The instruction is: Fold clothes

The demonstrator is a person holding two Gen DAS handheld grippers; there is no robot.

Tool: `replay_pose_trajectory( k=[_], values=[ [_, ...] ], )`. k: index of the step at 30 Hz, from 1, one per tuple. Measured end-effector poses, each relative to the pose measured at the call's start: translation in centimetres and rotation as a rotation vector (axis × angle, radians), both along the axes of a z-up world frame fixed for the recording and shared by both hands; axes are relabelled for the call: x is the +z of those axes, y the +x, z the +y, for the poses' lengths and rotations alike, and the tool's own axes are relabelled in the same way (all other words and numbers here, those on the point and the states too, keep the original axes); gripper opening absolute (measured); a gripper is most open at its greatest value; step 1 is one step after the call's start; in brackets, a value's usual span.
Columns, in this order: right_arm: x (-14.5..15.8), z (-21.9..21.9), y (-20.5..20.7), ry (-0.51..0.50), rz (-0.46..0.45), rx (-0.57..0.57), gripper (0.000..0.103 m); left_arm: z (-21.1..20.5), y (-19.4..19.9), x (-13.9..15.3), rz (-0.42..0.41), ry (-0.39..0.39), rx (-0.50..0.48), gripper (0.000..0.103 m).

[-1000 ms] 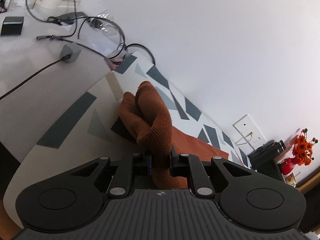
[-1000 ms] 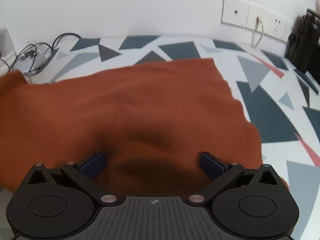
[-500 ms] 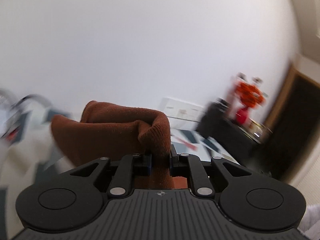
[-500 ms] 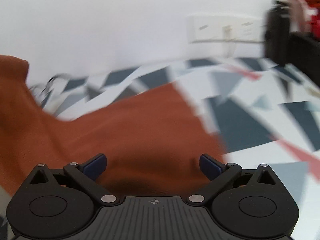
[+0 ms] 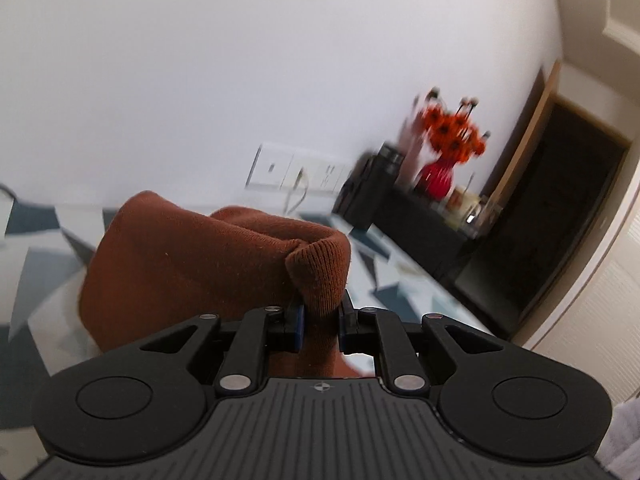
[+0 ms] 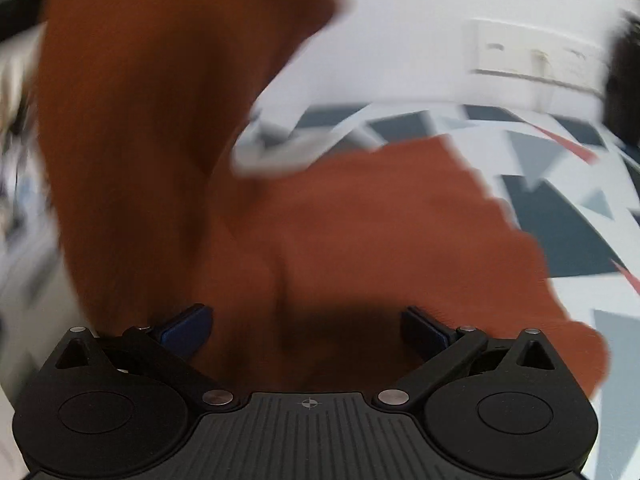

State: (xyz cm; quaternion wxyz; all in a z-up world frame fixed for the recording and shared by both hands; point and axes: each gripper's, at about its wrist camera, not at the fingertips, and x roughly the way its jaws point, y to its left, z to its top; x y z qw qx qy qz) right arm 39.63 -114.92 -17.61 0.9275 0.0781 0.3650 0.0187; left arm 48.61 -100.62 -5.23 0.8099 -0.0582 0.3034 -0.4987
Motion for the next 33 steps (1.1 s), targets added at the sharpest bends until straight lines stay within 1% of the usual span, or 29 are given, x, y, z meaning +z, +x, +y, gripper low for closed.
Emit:
replay_pose_trajectory(
  k=[2,4,7,10,13,15,17,18,21,22,23,24,25,26,28,30,31,33],
  values=[
    [0.1,-0.4,-0.5,-0.012,-0.007,0.022,0.101,-0.5,0.3,-1.2,0.028,-0.01,0.005,0.015],
    [1.3,-2.6,-1.4,0.046,-0.024,-0.023,0.101,-1.3,0.6,-1.7,0.052,-0.039,0.009,0.015],
    [3.5,-7.5,-3.5,0.098,-0.083,-0.177,0.102,-3.5,0.8,-2.3,0.065,-0.05,-0.008,0.015],
    [4.7,-13.1,-5.7,0.124,-0.101,-0.357,0.102,-7.2,0.8,-3.5,0.068,-0.033,-0.072,0.015],
    [4.7,-17.4,-7.8,0.164,-0.101,-0.479,0.1,-11.5,0.0,-6.1,0.085,0.038,-0.184,0.015],
    [4.4,-19.5,-9.1,0.232,-0.106,-0.534,0.098,-14.4,-0.6,-9.1,0.114,0.144,-0.26,0.015],
    [4.2,-20.7,-9.8,0.29,-0.108,-0.559,0.097,-16.5,-1.7,-11.9,0.098,0.26,-0.301,0.016],
    [4.0,-21.2,-10.0,0.312,-0.109,-0.561,0.097,-16.6,-2.0,-12.3,0.083,0.262,-0.31,0.016],
    [3.8,-21.6,-8.7,0.354,-0.11,-0.507,0.097,-15.5,-1.6,-11.3,0.122,0.261,-0.28,0.02],
    [3.9,-21.6,-7.8,0.36,-0.109,-0.48,0.097,-15.2,-1.5,-10.9,0.135,0.261,-0.27,0.022],
    [4.1,-21.5,-6.8,0.36,-0.107,-0.45,0.097,-14.8,-1.5,-10.5,0.144,0.259,-0.26,0.028],
    [4.0,-21.5,-5.6,0.355,-0.104,-0.418,0.096,-13.9,-1.6,-9.8,0.131,0.249,-0.251,0.032],
    [4.1,-21.4,-4.6,0.35,-0.099,-0.39,0.096,-13.0,-1.8,-9.1,0.115,0.239,-0.243,0.041],
    [4.2,-21.3,-3.5,0.351,-0.093,-0.361,0.096,-12.1,-2.1,-8.3,0.086,0.231,-0.239,0.046],
    [4.1,-21.0,-1.3,0.356,-0.081,-0.296,0.095,-9.9,-2.6,-6.8,0.037,0.211,-0.231,0.047],
    [3.9,-20.5,1.1,0.35,-0.068,-0.234,0.095,-8.3,-2.8,-5.9,0.023,0.196,-0.2,0.048],
    [3.7,-20.4,2.2,0.348,-0.061,-0.211,0.095,-7.5,-2.5,-5.7,0.019,0.195,-0.162,0.052],
    [2.9,-20.3,4.4,0.358,-0.034,-0.171,0.095,-6.2,-1.7,-5.9,0.026,0.199,-0.096,0.053]
  ],
)
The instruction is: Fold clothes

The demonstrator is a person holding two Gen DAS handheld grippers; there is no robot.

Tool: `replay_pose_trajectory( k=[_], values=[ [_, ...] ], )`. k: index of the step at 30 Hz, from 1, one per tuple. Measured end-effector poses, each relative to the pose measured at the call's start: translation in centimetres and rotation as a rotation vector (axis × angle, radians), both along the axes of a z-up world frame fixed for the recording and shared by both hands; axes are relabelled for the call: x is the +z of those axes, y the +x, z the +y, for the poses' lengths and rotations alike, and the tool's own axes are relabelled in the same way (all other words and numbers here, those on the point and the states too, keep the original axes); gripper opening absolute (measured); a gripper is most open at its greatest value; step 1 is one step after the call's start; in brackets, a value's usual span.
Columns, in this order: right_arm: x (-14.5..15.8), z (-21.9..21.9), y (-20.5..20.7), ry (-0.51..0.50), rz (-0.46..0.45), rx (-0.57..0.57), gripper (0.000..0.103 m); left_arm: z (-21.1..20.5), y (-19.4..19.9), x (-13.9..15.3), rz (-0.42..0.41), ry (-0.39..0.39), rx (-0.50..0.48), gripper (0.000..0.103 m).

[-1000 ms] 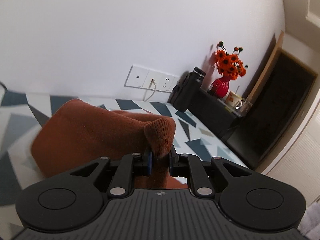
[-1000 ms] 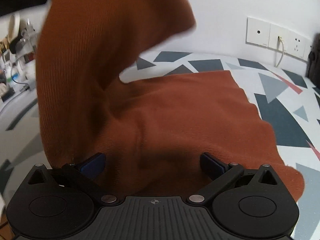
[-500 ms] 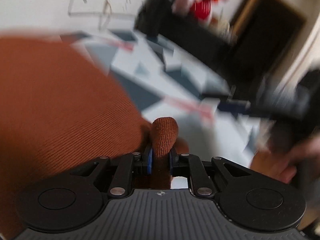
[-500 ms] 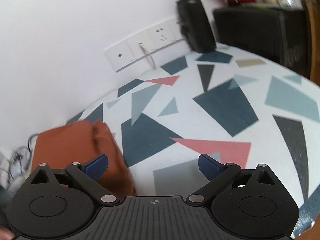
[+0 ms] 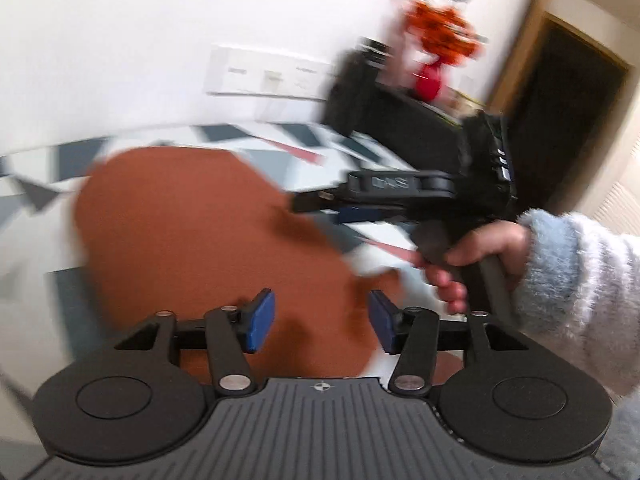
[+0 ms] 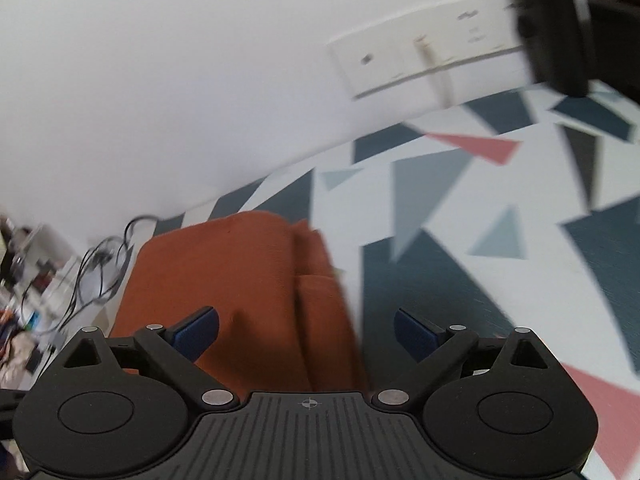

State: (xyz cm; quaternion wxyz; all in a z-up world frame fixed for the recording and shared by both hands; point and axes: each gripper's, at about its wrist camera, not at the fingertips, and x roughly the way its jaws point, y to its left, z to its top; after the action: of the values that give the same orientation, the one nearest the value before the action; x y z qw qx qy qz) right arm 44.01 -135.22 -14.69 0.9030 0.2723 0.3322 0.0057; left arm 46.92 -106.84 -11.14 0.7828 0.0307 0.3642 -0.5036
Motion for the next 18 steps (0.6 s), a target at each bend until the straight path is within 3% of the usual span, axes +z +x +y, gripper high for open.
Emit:
replay_pose_trajectory(
  k=[4,6,7,9,11,14,16,18],
  values=[
    [-2.2,-0.1,3.1,0.057,0.065,0.039,0.094,0.4,1.6,-1.6,0.02,0.053,0.066,0.049],
    [-2.6,0.0,4.0,0.101,0.071,0.074,0.068,0.1,2.1,-2.7,0.034,0.088,0.077,0.049],
    [-2.4,0.2,4.2,0.098,0.062,0.094,0.064,0.3,2.4,-3.1,0.059,0.079,0.091,0.048],
    [-1.6,1.1,4.1,0.039,0.029,0.13,0.034,0.9,3.1,-3.6,0.116,0.047,0.115,0.047],
    [-0.6,1.9,3.7,-0.031,-0.018,0.162,0.026,1.3,3.7,-3.7,0.157,0.034,0.129,0.045],
    [0.3,2.8,3.7,-0.134,-0.067,0.195,0.024,0.7,4.0,-4.0,0.162,0.042,0.122,0.045],
    [-0.5,2.8,4.9,-0.171,-0.02,0.201,0.024,-0.2,3.8,-4.2,0.133,0.068,0.106,0.045],
    [-1.5,2.3,5.8,-0.161,0.013,0.19,0.032,-0.8,3.8,-4.3,0.122,0.081,0.1,0.045]
  ],
)
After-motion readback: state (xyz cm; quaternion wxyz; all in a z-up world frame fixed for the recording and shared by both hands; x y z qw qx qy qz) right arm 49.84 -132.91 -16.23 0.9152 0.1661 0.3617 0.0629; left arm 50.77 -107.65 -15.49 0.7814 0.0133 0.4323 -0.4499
